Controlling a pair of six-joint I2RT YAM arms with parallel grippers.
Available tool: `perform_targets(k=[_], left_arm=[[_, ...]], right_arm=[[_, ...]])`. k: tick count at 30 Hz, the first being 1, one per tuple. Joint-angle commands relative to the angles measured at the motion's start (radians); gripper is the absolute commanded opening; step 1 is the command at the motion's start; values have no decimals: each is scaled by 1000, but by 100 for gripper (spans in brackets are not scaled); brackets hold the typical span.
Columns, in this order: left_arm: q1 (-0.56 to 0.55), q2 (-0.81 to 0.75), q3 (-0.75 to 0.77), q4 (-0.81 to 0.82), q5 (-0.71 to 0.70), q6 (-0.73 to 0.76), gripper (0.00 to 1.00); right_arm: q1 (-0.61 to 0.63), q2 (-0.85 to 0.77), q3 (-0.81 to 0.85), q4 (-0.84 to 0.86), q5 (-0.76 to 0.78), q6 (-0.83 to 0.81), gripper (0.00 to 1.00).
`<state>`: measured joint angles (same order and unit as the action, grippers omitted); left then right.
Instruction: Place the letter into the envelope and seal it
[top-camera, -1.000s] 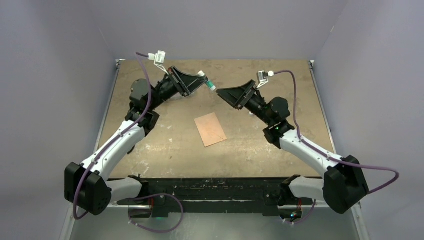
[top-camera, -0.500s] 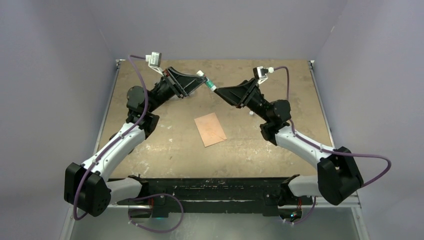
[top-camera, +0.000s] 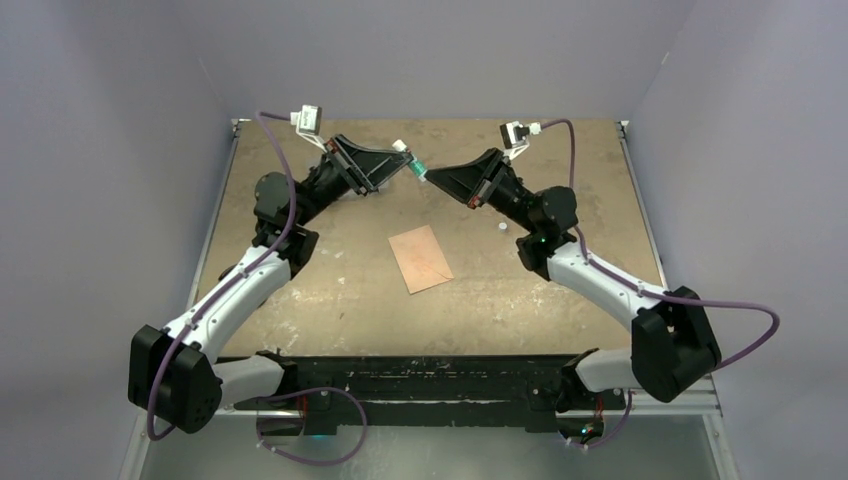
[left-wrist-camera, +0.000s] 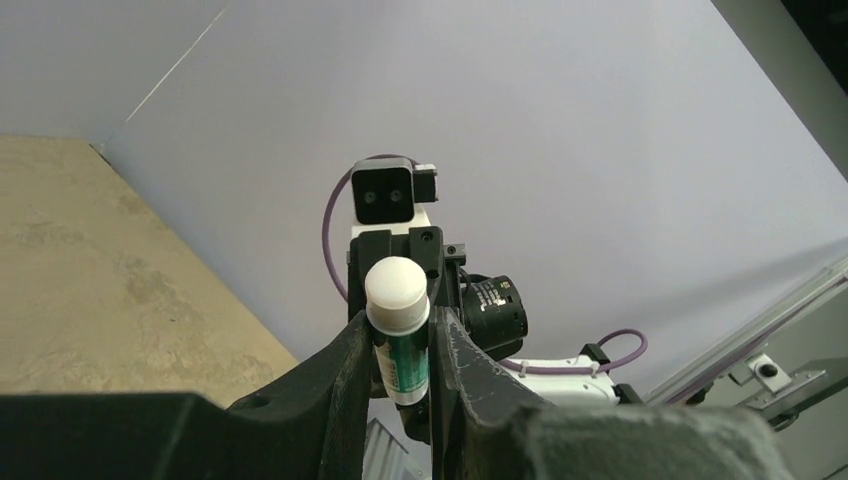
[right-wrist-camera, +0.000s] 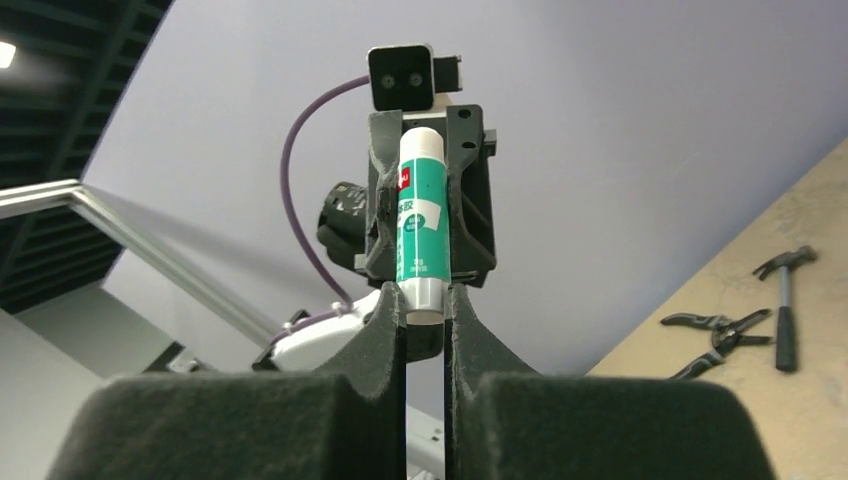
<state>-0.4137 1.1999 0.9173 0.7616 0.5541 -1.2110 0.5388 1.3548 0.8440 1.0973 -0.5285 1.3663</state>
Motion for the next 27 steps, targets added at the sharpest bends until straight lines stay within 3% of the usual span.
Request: perform_targets(k=[1,3,8,12,18,20,26,27], left_arm=[[-4,-30,0,-58,-70,26,0],[-3,-36,4,-132,-106,40,0],[-4,-28,7,-308,-162,45,0],[-4,-13,0,-395,-177,38,0],[-4,-3,17,-461,-210,48,0],[-4,7,33,-477,-207,46,0],[-4,2,91,-561,-171,59,0],[-4,0,91,-553,-171,70,0]], right_arm=[[22,-34,94,-159,-6,-231,0],[39,-52,135,-323,48,-414,0],[63,-52,178,-524,218,-794,0],[85,-29,218,-626,371,-1043,0],[205,15,253,-664,733,-1413,0],[224,27,242,-635,812,-1481,1],[227,-2,165,-551,859,-1556,5],[227,-4,170,-555,870,-1563,10]])
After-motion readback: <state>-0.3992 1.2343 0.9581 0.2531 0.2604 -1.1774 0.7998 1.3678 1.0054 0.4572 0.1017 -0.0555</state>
